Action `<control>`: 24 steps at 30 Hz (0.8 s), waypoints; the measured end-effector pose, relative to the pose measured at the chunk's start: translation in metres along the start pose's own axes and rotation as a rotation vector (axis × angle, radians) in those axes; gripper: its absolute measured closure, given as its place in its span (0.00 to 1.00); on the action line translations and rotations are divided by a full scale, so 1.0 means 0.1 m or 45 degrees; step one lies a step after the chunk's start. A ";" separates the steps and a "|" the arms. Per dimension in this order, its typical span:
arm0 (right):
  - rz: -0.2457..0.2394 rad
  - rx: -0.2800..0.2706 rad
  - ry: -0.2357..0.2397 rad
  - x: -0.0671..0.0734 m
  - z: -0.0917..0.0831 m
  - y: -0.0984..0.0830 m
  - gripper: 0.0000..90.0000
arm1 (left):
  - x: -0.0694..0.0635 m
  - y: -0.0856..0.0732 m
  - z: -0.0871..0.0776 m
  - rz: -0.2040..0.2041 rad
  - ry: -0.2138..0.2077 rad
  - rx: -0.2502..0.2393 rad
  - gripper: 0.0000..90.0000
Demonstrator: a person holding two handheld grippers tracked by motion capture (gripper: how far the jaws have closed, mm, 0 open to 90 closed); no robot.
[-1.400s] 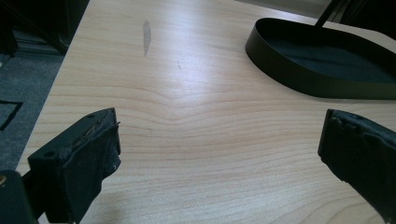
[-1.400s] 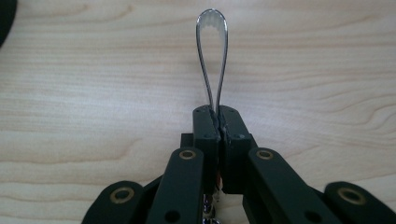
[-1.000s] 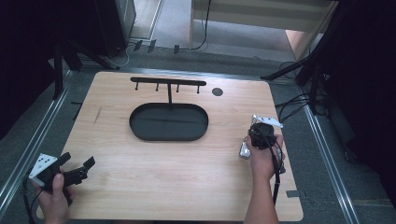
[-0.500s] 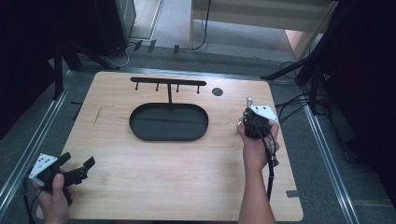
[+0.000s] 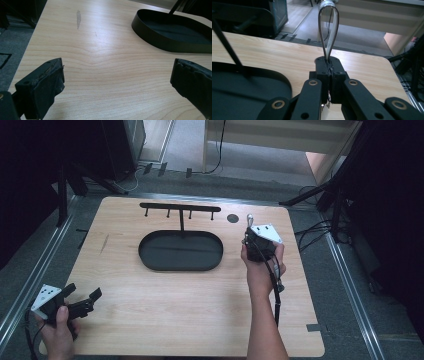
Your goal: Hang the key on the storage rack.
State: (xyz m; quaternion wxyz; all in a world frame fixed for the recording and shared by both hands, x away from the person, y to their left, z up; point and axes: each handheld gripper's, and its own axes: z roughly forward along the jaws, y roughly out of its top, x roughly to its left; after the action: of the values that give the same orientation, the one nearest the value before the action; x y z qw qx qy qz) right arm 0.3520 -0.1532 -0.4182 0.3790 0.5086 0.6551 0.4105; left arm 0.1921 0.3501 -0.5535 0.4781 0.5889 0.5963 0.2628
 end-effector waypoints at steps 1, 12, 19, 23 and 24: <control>-0.002 -0.009 0.022 0.08 -0.01 0.04 0.98 | 0.00 0.00 0.00 -0.001 0.000 0.000 0.00; -0.033 -0.017 0.132 0.46 0.03 0.13 0.98 | 0.00 0.00 0.00 -0.005 -0.007 0.001 0.00; -0.030 0.011 0.185 0.70 0.12 0.09 0.98 | 0.01 0.00 0.00 -0.008 -0.012 0.000 0.00; -0.016 0.034 0.196 0.77 0.19 0.06 0.98 | 0.01 0.00 0.00 -0.007 -0.013 0.004 0.00; -0.017 0.040 0.197 0.77 0.20 0.06 0.98 | 0.01 0.00 0.00 -0.007 -0.013 0.005 0.00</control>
State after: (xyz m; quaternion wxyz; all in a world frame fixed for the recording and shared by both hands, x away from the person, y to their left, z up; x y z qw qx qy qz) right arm 0.3576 -0.0735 -0.4268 0.3220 0.4768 0.6923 0.4357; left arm 0.1924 0.3511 -0.5537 0.4808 0.5894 0.5960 0.2574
